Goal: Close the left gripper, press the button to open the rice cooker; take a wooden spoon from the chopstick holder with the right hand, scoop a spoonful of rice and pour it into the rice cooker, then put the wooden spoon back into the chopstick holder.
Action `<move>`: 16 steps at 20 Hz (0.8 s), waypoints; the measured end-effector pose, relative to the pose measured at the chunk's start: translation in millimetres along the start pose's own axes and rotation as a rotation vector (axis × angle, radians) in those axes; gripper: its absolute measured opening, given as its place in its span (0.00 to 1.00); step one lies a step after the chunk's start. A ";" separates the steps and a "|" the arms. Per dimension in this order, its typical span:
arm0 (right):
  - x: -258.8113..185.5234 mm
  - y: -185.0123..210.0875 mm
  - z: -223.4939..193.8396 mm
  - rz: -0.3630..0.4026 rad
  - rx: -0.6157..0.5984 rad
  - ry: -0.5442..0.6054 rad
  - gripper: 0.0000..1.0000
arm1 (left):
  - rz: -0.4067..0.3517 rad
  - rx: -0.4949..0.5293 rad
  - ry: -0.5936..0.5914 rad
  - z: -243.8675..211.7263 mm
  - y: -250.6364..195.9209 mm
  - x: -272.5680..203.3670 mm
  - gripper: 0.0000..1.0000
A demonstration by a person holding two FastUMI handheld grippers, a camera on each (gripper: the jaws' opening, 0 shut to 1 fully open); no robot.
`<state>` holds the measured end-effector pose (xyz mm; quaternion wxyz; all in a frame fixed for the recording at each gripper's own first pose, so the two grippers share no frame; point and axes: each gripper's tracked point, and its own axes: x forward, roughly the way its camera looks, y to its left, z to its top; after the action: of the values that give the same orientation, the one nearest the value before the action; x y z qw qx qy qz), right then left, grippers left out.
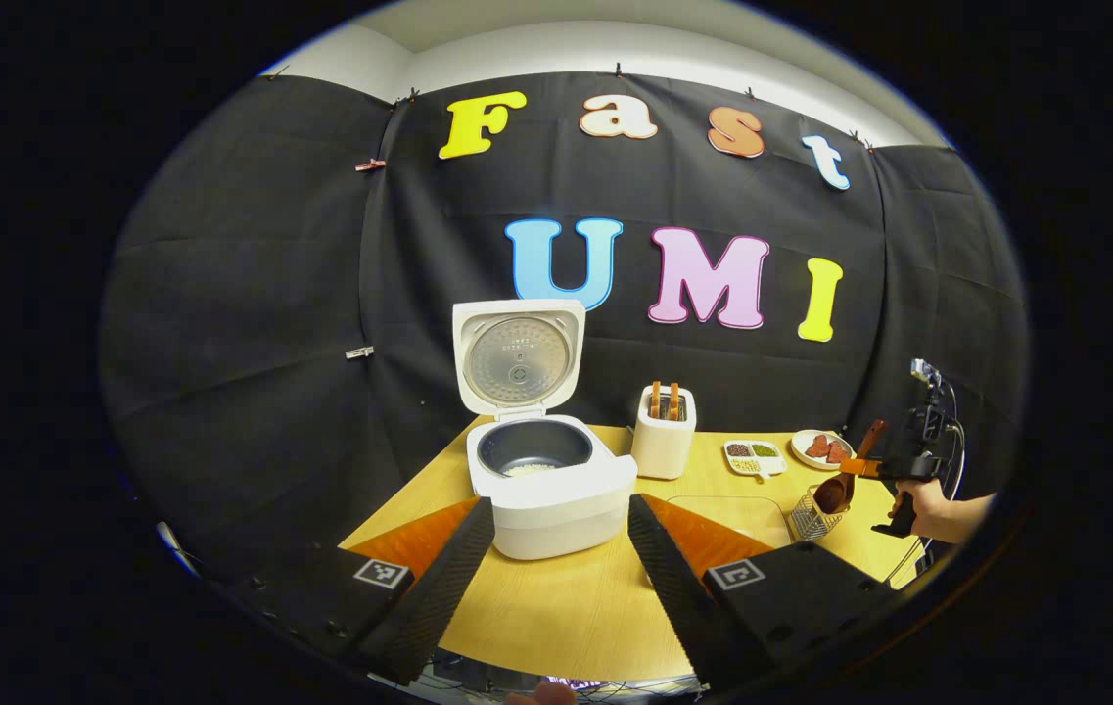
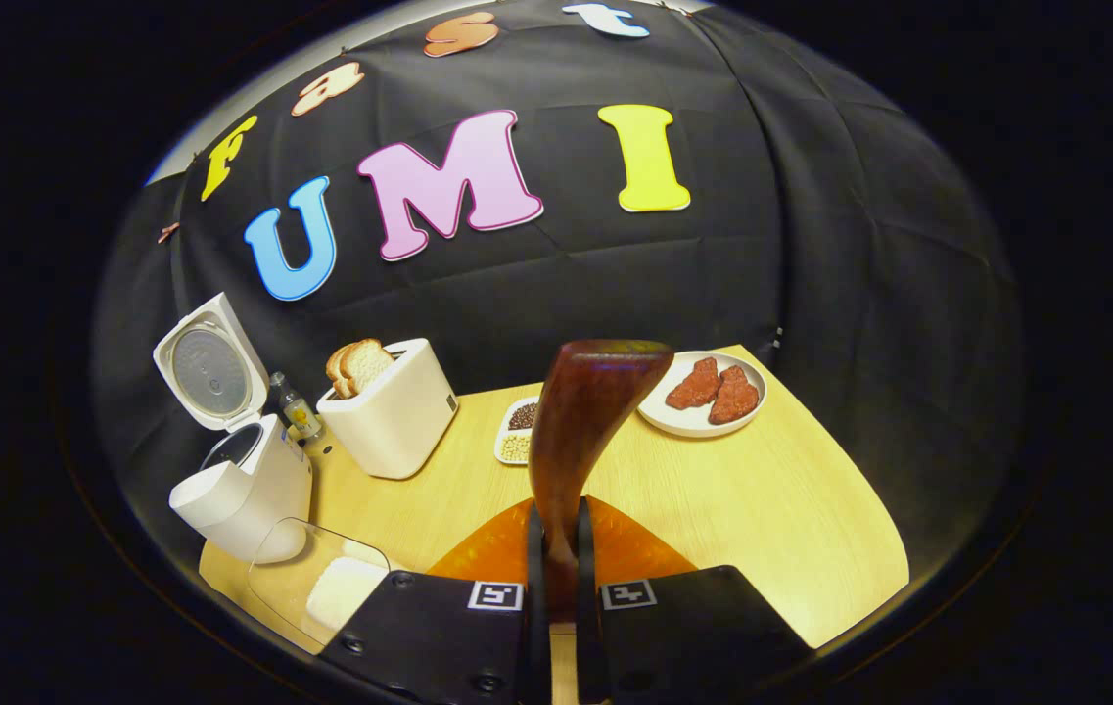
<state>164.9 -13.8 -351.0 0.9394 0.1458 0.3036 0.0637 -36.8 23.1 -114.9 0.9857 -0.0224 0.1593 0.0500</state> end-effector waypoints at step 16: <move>4.6 -20.0 -28.4 -0.065 0.094 0.098 0.56 | -0.021 -0.024 -0.003 5.4 -3.7 22.0 0.95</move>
<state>152.5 -25.2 -381.8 0.9170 0.1766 0.3566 0.0260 -14.0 21.8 -116.7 0.9861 -0.0359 0.1569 0.0414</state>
